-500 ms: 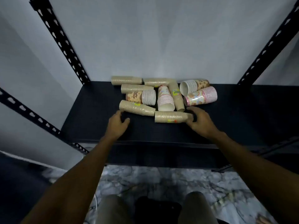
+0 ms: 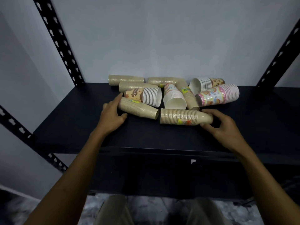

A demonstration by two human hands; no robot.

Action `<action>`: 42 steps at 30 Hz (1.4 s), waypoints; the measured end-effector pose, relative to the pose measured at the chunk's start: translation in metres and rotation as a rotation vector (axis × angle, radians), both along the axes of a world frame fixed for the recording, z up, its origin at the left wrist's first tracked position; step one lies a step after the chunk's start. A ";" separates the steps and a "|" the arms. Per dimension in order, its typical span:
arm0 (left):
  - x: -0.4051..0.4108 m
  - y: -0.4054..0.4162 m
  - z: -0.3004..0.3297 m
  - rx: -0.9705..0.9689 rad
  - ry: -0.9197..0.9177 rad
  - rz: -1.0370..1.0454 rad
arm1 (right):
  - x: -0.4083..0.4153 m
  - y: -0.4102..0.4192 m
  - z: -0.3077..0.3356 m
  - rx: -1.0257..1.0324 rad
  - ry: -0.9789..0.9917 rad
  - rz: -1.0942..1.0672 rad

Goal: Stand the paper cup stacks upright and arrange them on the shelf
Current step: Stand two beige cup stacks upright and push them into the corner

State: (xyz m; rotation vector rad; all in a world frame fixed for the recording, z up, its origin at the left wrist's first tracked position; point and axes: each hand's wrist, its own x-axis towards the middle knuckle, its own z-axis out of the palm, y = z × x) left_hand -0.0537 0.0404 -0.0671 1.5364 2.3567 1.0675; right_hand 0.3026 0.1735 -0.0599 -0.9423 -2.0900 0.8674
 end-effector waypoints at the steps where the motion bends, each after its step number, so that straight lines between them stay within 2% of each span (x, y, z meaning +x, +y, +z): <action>1: -0.002 -0.001 -0.002 0.013 0.002 -0.001 | 0.000 -0.002 0.000 0.010 0.000 0.001; 13: 0.003 -0.013 0.002 0.153 0.004 0.008 | 0.001 -0.010 0.003 0.018 0.025 -0.037; 19: 0.017 -0.027 0.011 0.146 -0.173 -0.096 | 0.002 -0.011 0.002 -0.007 0.041 -0.092; 24: 0.030 -0.042 0.016 0.181 -0.174 -0.057 | 0.001 -0.013 0.003 -0.018 0.036 -0.096; 26: 0.037 -0.047 0.026 0.089 -0.089 -0.028 | 0.001 -0.013 0.005 -0.055 0.084 -0.086; 29: 0.042 -0.045 0.054 -0.261 0.068 -0.015 | -0.002 -0.012 0.013 -0.164 0.258 -0.073; 31: 0.045 -0.038 0.068 -0.460 0.113 -0.050 | -0.009 -0.012 0.017 -0.237 0.370 -0.069; 34: 0.055 -0.025 0.074 -0.651 0.141 -0.113 | -0.029 -0.014 0.027 -0.263 0.494 -0.071; 36: 0.062 -0.017 0.071 -0.703 0.175 -0.133 | -0.044 -0.015 0.036 -0.268 0.567 -0.084; 39: 0.064 -0.012 0.067 -0.653 0.134 -0.108 | -0.063 -0.011 0.051 -0.261 0.628 -0.091; 42: 0.061 -0.015 0.067 -0.518 -0.204 -0.133 | -0.081 -0.008 0.065 -0.175 0.614 -0.102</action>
